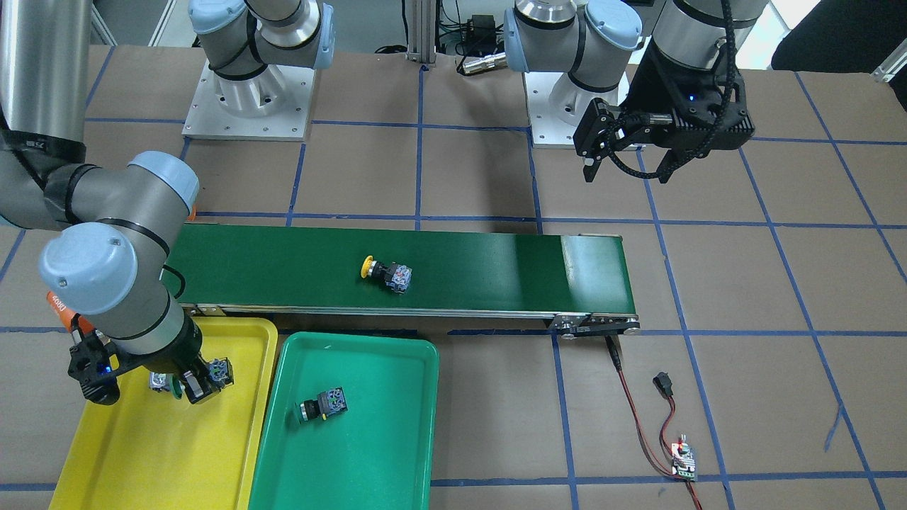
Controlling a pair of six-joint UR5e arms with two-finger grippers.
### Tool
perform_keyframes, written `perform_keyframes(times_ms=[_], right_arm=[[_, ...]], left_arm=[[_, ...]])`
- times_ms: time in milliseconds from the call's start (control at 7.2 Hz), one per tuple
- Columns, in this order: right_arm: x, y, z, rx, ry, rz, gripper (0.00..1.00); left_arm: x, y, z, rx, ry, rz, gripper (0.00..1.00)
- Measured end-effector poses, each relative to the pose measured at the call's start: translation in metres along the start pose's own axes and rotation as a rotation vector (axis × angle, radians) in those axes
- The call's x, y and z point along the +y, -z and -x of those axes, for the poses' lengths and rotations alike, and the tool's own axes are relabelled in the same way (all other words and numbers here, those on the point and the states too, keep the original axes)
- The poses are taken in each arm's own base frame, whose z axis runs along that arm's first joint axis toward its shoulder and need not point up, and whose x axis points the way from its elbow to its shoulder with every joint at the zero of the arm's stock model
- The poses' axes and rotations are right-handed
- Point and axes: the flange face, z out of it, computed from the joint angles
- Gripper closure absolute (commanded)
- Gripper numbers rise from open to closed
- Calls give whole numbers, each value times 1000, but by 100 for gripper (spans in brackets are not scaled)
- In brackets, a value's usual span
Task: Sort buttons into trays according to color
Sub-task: 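Carry the green button into the green tray with the right gripper and release, then grasp the yellow button on the belt with the right gripper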
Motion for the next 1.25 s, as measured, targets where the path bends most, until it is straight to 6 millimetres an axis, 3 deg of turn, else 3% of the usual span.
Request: perform_keyframes(times_ms=[278,416,555,694,833,972,1249], right_arm=[[14,4,3,8,24,36,100],[35,11,15,-12,62,39,100],[64,15,32,-42,112,28,93],[91,16,46,-63,151,22,75],[112,10,56,-67,172,27,17],[129,2,63,-61,151,30,0],[143,1,68,-71,68,22,0]], left_arm=[[0,0,0,0,0,1,0],[0,0,0,0,0,1,0],[0,0,0,0,0,1,0],[0,0,0,0,0,1,0],[0,0,0,0,0,1,0],[-1,0,0,0,0,0,0],[-1,0,0,0,0,0,0]])
